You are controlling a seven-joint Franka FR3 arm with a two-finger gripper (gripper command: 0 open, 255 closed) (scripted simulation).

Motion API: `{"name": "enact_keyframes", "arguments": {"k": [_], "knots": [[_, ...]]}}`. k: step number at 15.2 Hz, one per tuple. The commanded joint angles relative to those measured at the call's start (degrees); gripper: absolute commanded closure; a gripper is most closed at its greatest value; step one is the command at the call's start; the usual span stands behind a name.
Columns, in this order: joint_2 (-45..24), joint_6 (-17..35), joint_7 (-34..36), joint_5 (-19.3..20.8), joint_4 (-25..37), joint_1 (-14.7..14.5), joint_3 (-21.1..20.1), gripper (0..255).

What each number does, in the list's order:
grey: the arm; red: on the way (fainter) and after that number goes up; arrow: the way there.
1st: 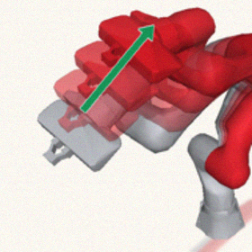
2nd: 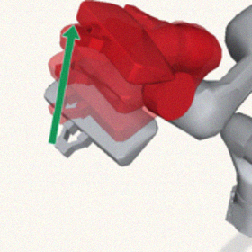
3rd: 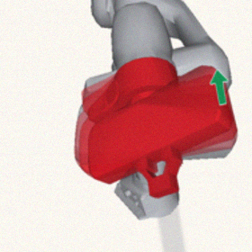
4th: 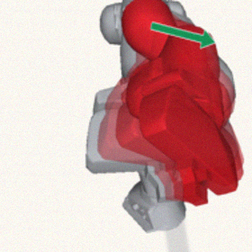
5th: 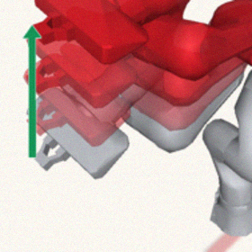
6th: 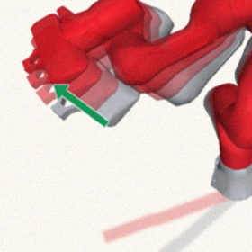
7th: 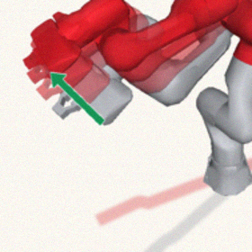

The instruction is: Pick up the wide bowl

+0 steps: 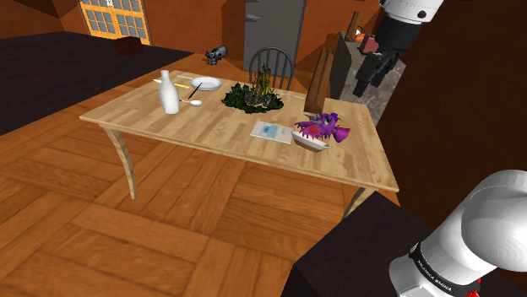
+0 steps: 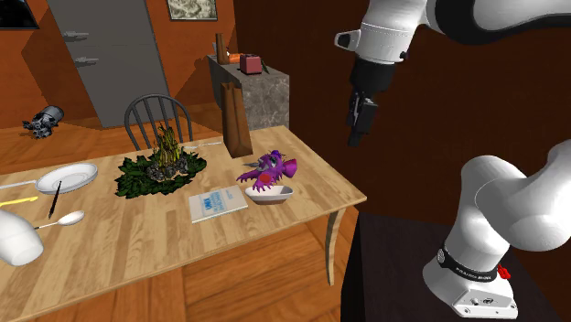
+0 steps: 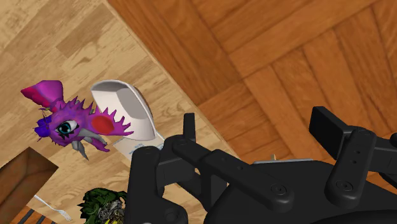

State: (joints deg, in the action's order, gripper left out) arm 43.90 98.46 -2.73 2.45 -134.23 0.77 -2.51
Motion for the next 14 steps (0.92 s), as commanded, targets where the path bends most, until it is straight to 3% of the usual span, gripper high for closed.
{"name": "enact_keyframes", "arguments": {"k": [1,14], "knots": [[0.0,0.0,0.0,0.0,0.0,0.0,0.0,0],[-20.4,20.46,-11.78,3.62,-2.04,1.42,7.99,0]]}}
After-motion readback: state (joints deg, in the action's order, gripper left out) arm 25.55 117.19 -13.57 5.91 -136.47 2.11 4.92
